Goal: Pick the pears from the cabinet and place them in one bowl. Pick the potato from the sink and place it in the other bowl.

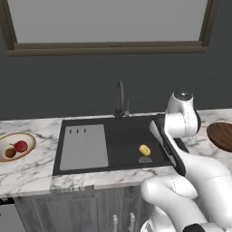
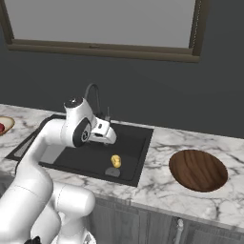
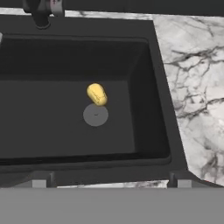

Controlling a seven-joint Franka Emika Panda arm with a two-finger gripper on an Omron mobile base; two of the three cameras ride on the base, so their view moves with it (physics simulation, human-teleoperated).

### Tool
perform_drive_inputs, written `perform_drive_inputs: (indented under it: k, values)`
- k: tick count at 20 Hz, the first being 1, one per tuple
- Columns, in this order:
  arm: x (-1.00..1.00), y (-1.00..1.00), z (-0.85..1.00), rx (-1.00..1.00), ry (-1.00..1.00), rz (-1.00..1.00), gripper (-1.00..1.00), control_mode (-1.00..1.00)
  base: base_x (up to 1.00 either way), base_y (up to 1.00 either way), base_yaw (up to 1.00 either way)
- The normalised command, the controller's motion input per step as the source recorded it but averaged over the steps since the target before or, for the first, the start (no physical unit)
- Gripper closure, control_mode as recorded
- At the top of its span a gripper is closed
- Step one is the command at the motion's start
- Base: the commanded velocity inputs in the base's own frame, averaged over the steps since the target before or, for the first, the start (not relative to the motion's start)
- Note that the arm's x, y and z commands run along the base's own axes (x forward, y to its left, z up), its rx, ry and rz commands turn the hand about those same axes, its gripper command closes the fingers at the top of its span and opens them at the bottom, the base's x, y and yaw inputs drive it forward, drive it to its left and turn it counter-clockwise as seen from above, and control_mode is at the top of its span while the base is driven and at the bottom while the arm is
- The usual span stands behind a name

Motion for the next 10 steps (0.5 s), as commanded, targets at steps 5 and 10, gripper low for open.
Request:
perform_drive_inputs:
  k: [5,10]
  values:
    - [0.89,-0.02,-0.07,0.21,0.14,0.00,-1.00,-1.00,0.00,0.00,0.00]
    - [0.26,-0.05,-0.16,0.04,0.13,0.00,-1.00,-1.00,0.00,0.00,0.00]
